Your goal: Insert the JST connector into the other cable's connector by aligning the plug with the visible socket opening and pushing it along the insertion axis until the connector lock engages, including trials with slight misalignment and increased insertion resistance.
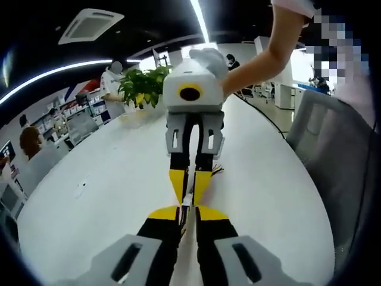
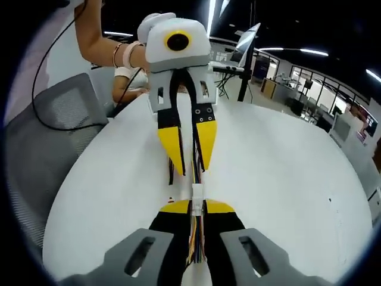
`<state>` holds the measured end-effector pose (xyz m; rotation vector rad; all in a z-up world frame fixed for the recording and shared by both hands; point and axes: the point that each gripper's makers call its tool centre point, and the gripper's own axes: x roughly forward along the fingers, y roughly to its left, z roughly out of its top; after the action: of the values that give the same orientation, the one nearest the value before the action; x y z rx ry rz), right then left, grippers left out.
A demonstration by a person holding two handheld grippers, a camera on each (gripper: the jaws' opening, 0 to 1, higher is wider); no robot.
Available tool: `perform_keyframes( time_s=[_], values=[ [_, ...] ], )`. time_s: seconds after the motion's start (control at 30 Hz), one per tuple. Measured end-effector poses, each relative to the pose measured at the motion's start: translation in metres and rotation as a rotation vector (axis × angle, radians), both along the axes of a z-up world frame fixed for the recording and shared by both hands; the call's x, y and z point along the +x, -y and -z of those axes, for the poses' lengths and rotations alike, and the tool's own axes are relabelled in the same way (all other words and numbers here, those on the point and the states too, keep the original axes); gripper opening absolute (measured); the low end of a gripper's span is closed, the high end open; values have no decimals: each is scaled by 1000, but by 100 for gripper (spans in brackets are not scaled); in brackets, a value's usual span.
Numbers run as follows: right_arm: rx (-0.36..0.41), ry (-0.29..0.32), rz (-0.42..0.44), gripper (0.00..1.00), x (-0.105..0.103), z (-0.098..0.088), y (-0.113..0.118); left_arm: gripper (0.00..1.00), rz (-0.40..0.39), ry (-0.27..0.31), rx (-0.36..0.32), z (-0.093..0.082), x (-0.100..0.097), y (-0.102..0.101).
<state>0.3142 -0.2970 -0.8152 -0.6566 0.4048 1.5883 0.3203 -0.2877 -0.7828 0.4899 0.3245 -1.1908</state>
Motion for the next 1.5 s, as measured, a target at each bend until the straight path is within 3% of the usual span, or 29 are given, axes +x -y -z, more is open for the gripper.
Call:
perform_keyframes(
  time_s=[0.17,0.43,0.67,0.93,1.17,1.5],
  values=[
    [-12,6,-3,3,2,2,-3,4,-25,5,0,-1,-2,-5],
    [-26,46,-28,3,4,-11,-3,4,-40,2,-21,-5,-9,-5],
    [-42,80,-1,3,24,-16,0,6,-26,-36,3,12,-19,-2],
    [-108,77,-11,3,35,3,3,8,-37,-75,-10,26,-24,3],
    [-91,16,11,3,38,9,0,8,-59,-92,-17,28,-27,4],
    [-117,3,-2,4,41,24,-2,8,-76,-109,-7,37,-31,4]
  ],
)
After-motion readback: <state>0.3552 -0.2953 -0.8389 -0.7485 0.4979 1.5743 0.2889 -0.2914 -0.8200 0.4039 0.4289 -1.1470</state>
